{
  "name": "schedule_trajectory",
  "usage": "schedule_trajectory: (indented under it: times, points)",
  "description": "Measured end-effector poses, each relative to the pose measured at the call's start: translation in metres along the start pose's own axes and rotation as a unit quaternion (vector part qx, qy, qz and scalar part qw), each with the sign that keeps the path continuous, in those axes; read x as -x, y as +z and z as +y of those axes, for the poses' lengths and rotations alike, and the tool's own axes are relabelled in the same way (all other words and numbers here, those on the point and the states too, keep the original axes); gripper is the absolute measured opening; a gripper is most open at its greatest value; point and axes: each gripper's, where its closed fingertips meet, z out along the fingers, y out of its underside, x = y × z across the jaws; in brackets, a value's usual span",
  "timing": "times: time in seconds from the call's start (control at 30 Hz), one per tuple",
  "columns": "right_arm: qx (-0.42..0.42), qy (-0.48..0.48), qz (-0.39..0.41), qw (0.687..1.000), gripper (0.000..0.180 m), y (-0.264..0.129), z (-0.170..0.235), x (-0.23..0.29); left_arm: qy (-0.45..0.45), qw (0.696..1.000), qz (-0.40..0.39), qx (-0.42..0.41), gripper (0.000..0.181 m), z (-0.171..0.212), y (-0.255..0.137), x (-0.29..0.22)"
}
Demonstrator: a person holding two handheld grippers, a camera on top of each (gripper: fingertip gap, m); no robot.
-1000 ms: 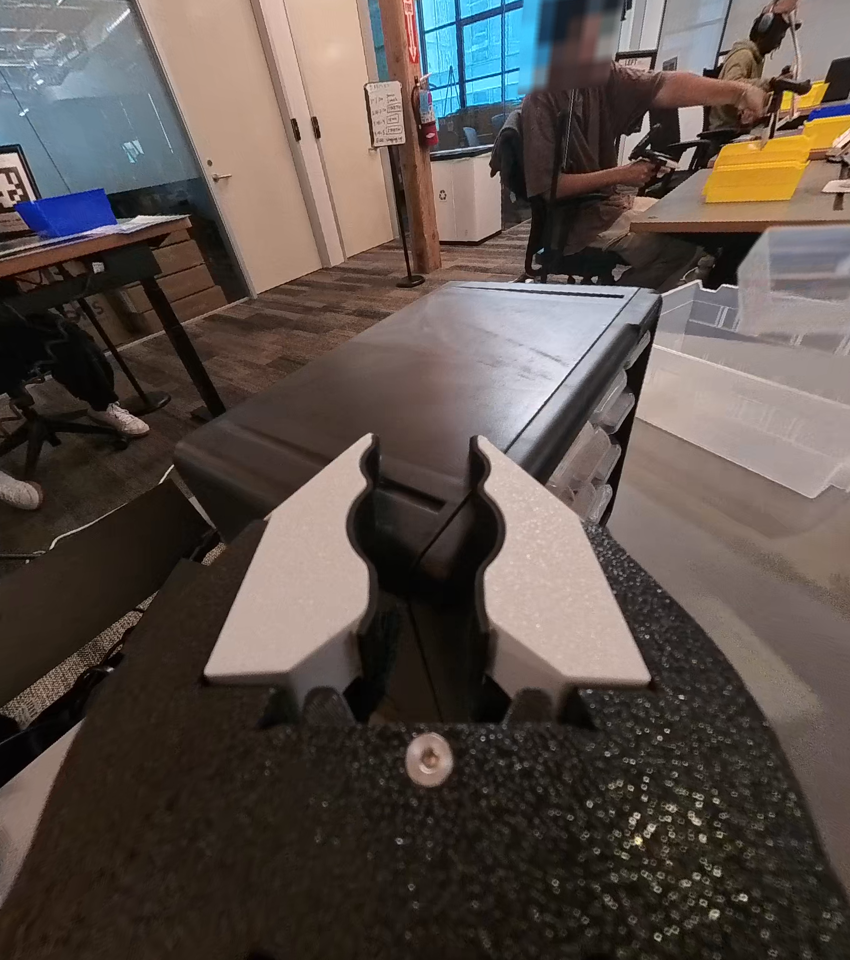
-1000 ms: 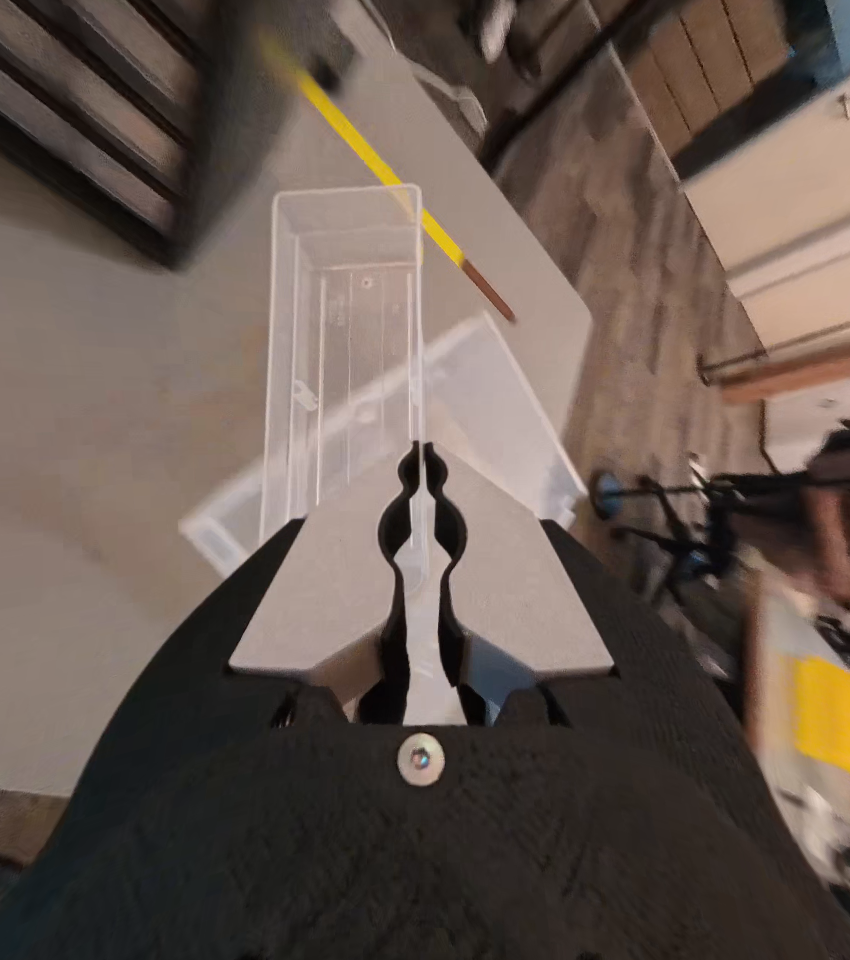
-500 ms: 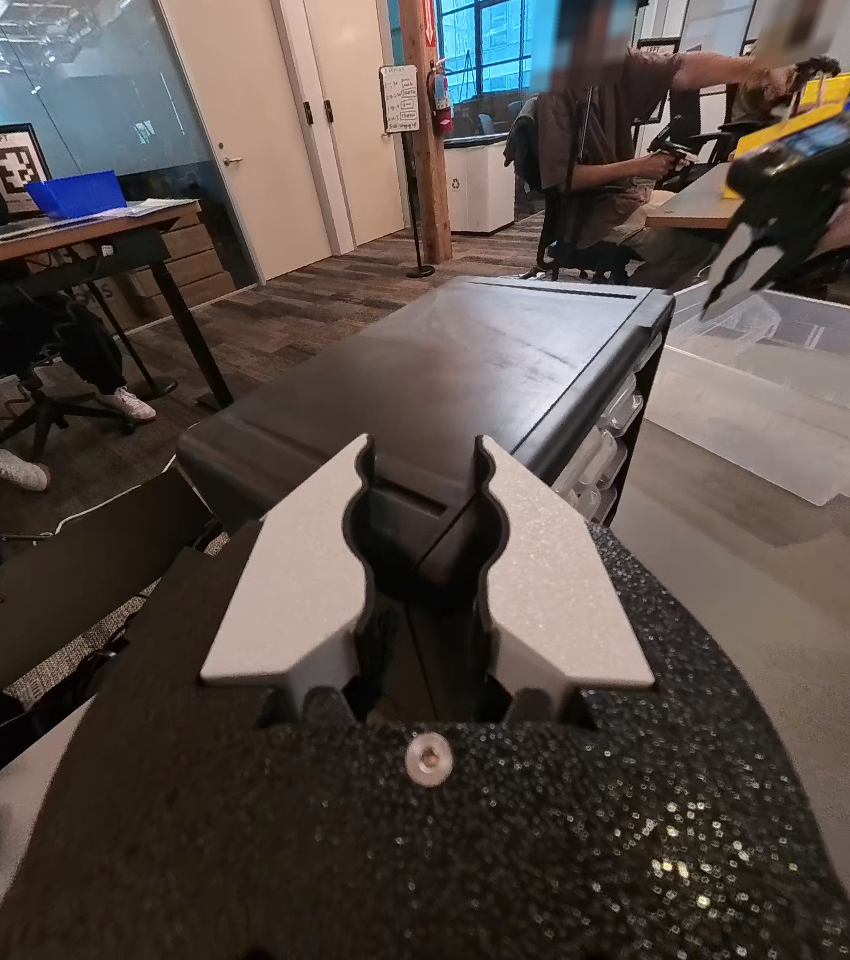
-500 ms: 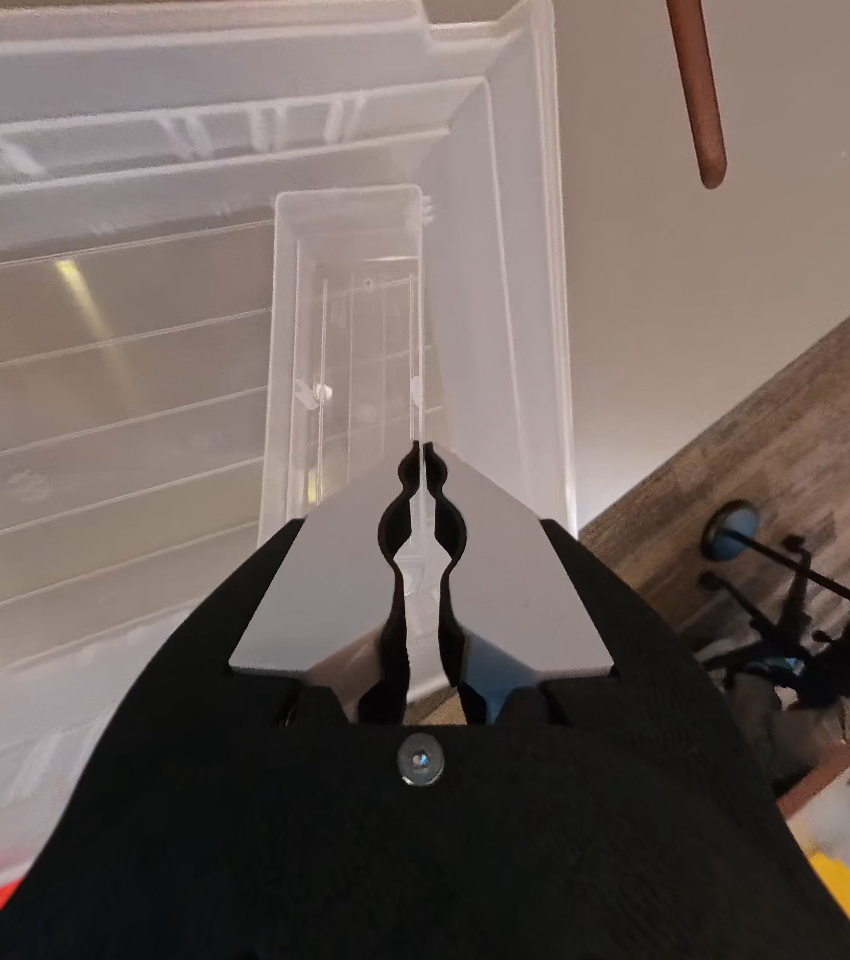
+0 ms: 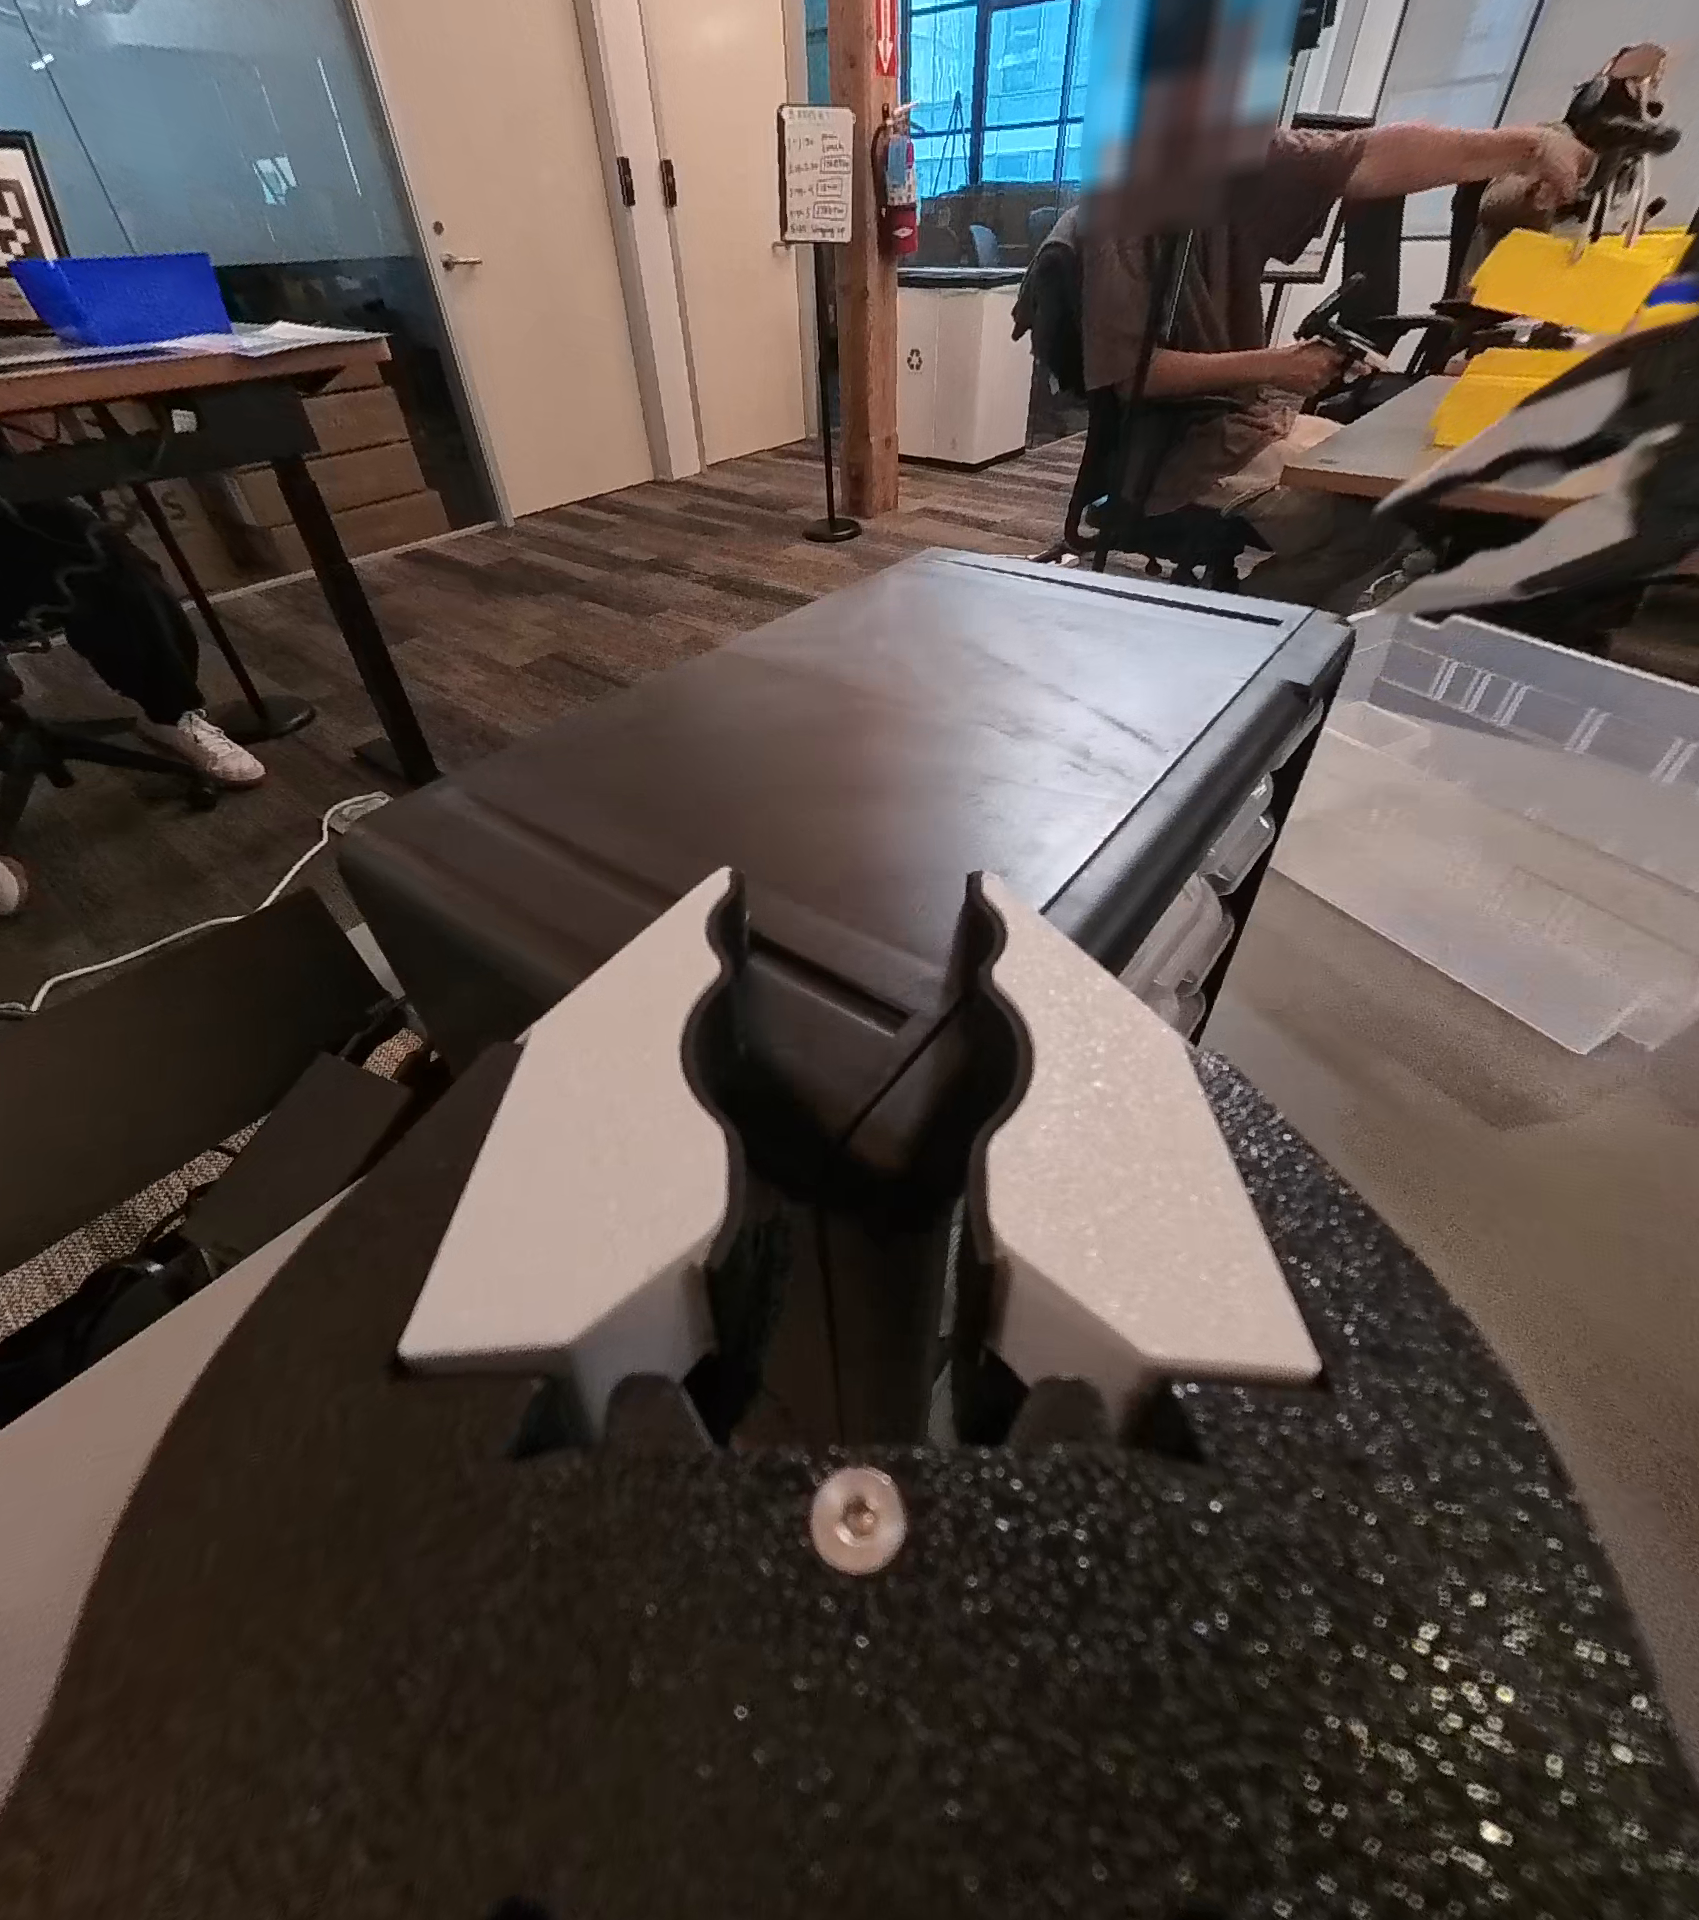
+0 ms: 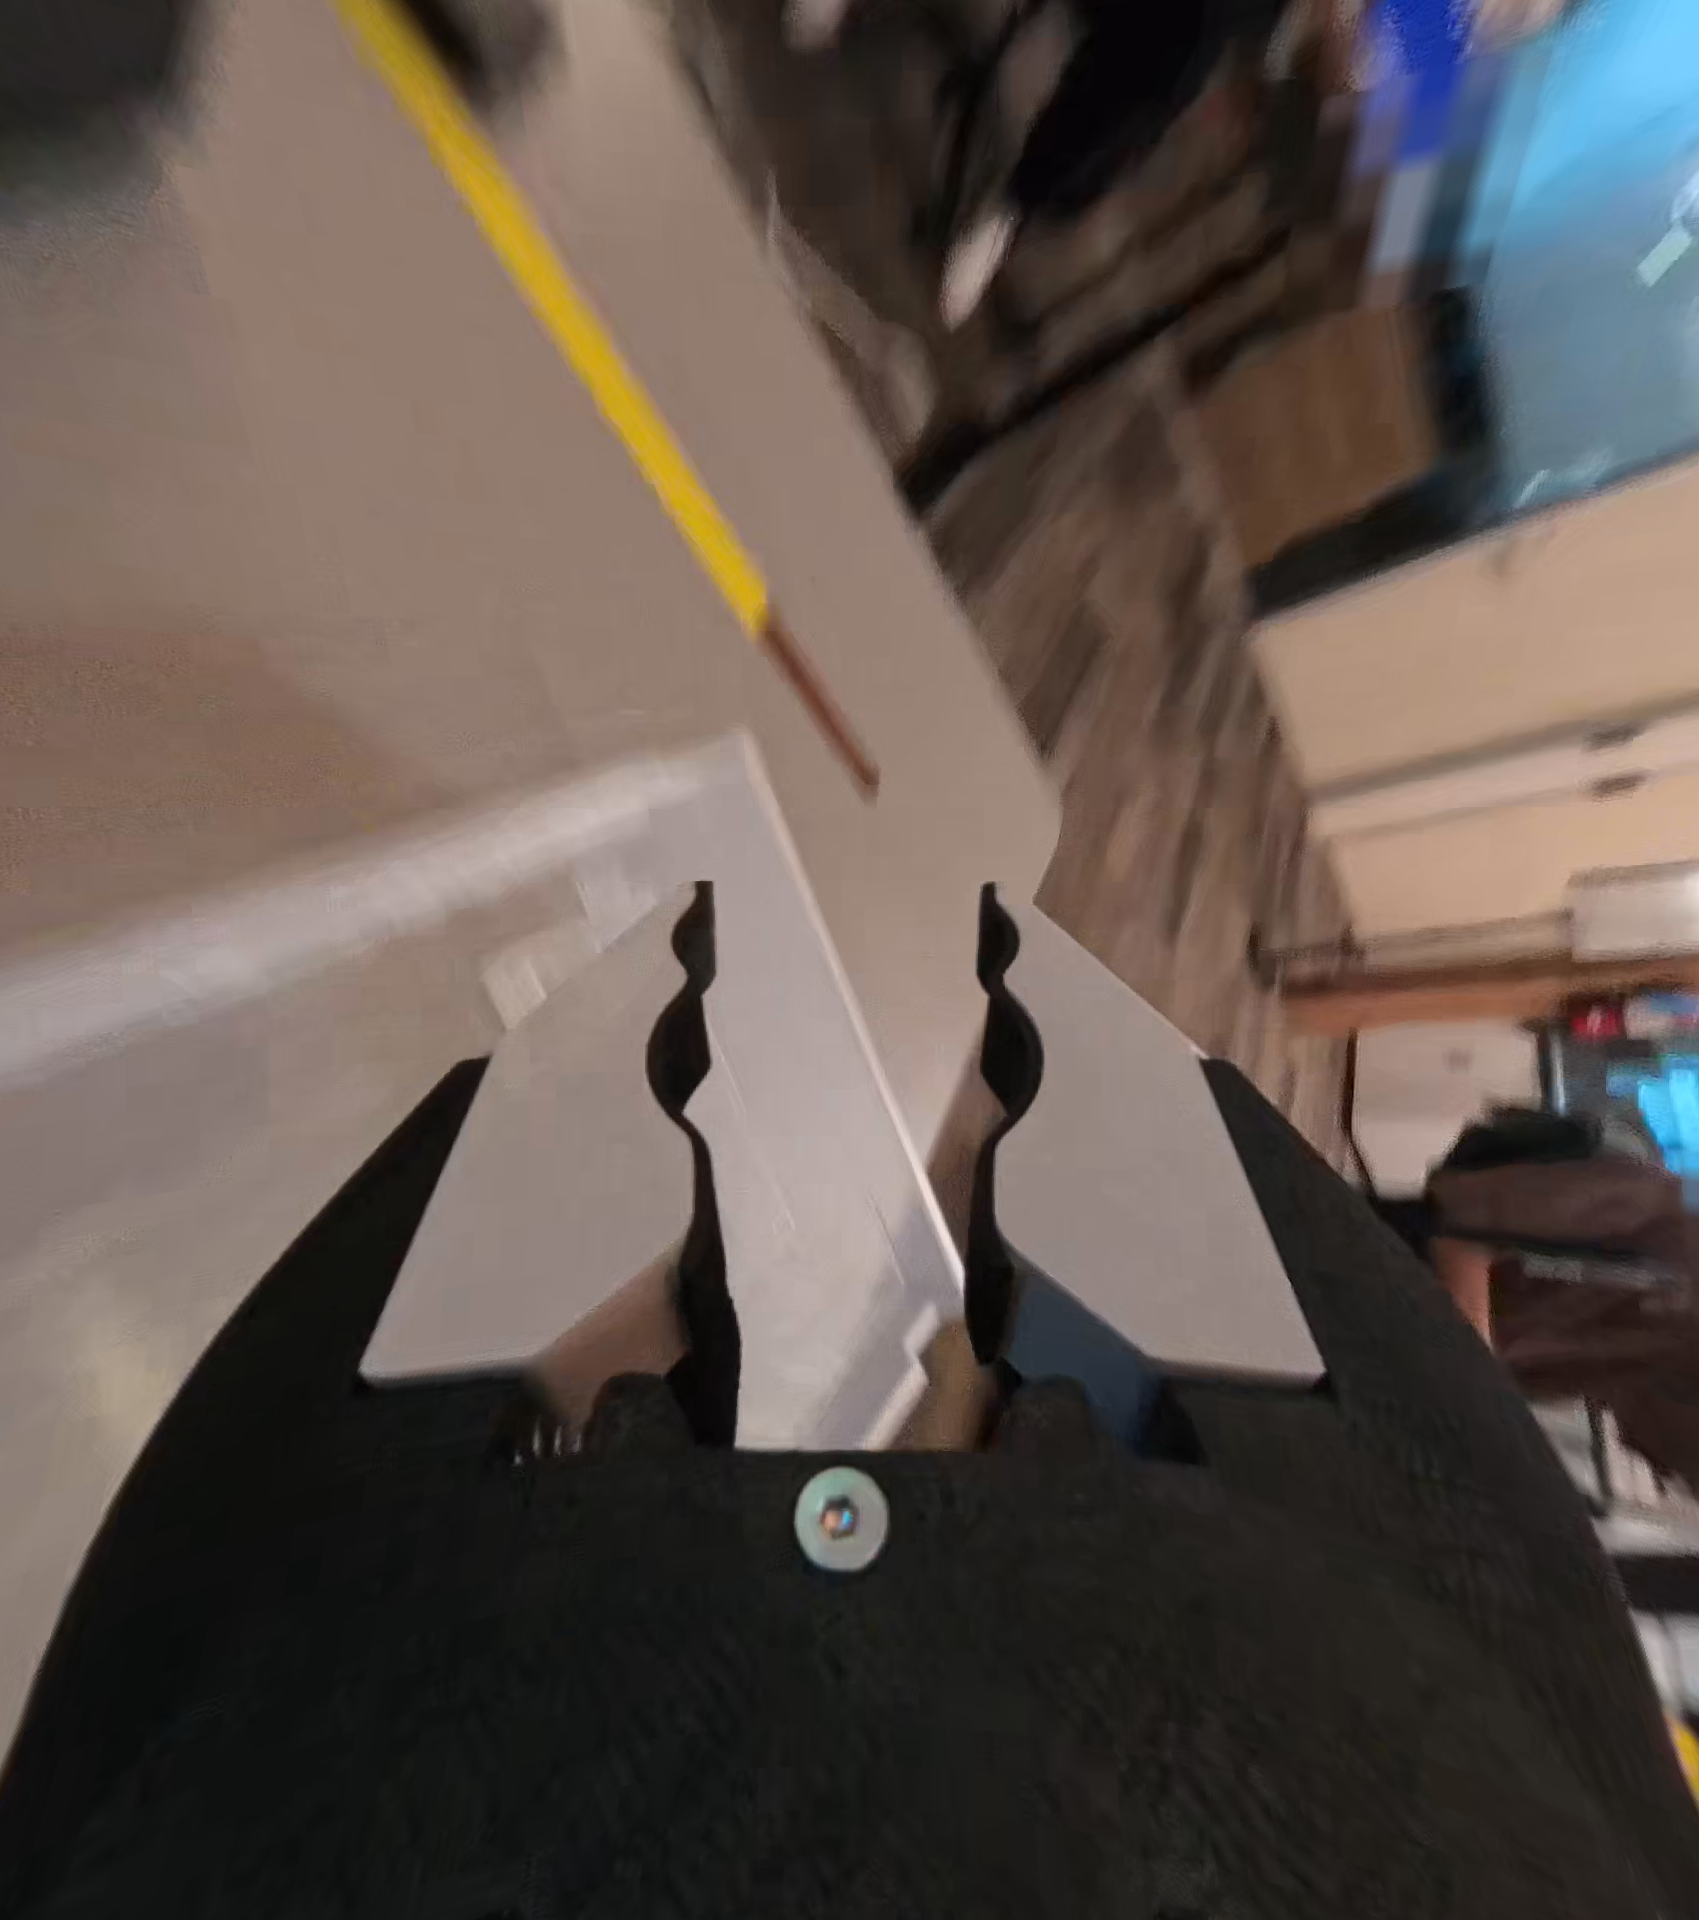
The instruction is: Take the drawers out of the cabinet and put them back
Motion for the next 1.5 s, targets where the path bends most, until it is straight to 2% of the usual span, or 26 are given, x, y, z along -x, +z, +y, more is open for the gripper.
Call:
schedule_trajectory:
  times: [0.1,0.17,0.23,0.3,0.43,0.53,0.87,0.9,0.93,1.03,1.17,1.2,1.33,1.43,1.5]
  points:
    - [-0.162,0.0,0.031,0.986,0.051,-0.059,-0.104,0.043,0.003,1.0,-0.001,0.0,0.039,0.0,0.0,0.0]
    - [-0.214,-0.054,0.024,0.975,0.05,-0.078,-0.158,0.1,0.007,1.0,-0.002,-0.001,0.039,0.0,0.0,-0.001]
    - [-0.2,-0.144,0.022,0.969,0.05,-0.075,-0.192,0.167,0.008,1.0,-0.001,0.0,0.039,0.0,0.0,-0.001]
    - [-0.206,-0.233,0.072,0.948,0.051,-0.065,-0.222,0.217,0.007,1.0,0.0,-0.001,0.04,0.0,0.0,0.0]
    - [-0.252,-0.31,0.155,0.904,0.048,-0.042,-0.264,0.277,0.005,1.0,0.004,-0.004,0.041,0.0,0.0,0.0]
    - [-0.245,-0.358,0.197,0.879,0.041,-0.025,-0.272,0.287,0.006,1.0,0.003,-0.003,0.041,0.0,0.0,0.0]
    - [-0.21,-0.373,0.247,0.87,0.02,0.004,-0.277,0.28,0.015,1.0,0.005,-0.006,0.039,-0.001,-0.001,-0.001]
    - [-0.212,-0.37,0.256,0.867,0.01,0.002,-0.279,0.278,0.013,1.0,0.006,-0.007,0.038,-0.001,-0.001,-0.001]
    - [-0.213,-0.366,0.257,0.868,0.008,-0.001,-0.279,0.277,0.009,1.0,0.007,-0.007,0.038,0.0,-0.001,-0.001]
    - [-0.215,-0.349,0.238,0.881,0.008,-0.014,-0.275,0.282,0.005,1.0,0.009,-0.008,0.039,0.0,-0.001,-0.001]
    - [-0.235,-0.35,0.229,0.877,0.008,-0.042,-0.265,0.299,0.006,1.0,0.011,-0.009,0.038,0.0,-0.001,-0.001]
    - [-0.246,-0.341,0.22,0.88,0.013,-0.05,-0.262,0.303,0.006,1.0,0.011,-0.009,0.038,0.0,-0.001,-0.001]
    - [-0.299,-0.238,0.135,0.914,0.087,-0.064,-0.257,0.316,0.005,1.0,0.012,-0.01,0.038,0.0,-0.001,-0.001]
    - [-0.252,-0.261,0.145,0.921,0.098,-0.042,-0.252,0.312,0.005,1.0,0.012,-0.01,0.038,0.0,-0.001,-0.001]
    - [-0.219,-0.29,0.175,0.915,0.086,-0.028,-0.255,0.307,0.005,1.0,0.012,-0.01,0.038,0.0,-0.001,-0.001]
